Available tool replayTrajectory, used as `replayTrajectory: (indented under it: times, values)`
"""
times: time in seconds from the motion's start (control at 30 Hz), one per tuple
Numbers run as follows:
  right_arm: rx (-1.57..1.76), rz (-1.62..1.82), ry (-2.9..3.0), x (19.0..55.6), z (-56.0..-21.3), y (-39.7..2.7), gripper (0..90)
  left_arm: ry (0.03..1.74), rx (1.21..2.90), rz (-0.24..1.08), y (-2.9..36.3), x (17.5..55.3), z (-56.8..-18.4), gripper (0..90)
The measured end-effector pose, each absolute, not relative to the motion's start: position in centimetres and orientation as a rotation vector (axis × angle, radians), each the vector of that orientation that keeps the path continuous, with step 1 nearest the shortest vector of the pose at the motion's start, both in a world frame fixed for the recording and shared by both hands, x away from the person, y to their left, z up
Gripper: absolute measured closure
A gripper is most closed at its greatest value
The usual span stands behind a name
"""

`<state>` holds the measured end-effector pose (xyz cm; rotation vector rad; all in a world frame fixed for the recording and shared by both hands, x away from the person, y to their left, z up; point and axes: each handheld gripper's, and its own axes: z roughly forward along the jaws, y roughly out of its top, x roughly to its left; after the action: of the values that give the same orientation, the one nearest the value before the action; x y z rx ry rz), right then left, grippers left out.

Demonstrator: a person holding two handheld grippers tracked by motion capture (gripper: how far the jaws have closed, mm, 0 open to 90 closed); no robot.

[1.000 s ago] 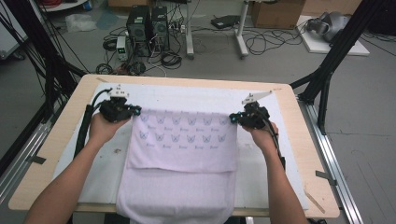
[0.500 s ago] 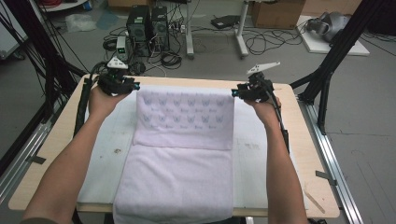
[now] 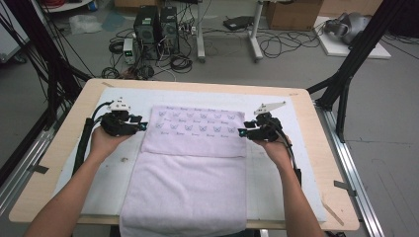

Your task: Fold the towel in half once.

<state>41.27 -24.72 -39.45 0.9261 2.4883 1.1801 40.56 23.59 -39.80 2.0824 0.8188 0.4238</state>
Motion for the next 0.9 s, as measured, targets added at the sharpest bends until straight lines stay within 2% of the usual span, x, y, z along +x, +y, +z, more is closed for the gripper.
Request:
replayTrajectory:
  times: [0.33,0.73,0.8,0.9]
  values:
    - [0.897,1.255,2.514,38.6,-41.7,-25.3,58.0,0.717,2.085,0.335,23.7,38.1,-42.1,64.3]
    - [0.885,1.212,2.570,37.5,-44.5,-24.5,60.6,0.690,2.179,0.263,22.6,38.2,-44.2,68.7]
    - [0.887,1.231,2.546,37.4,-44.8,-24.6,65.4,0.695,2.180,0.276,22.4,38.2,-44.4,72.5]
    - [0.891,1.216,2.539,37.4,-44.8,-24.6,77.2,0.694,2.184,0.288,22.4,38.2,-44.3,81.8]
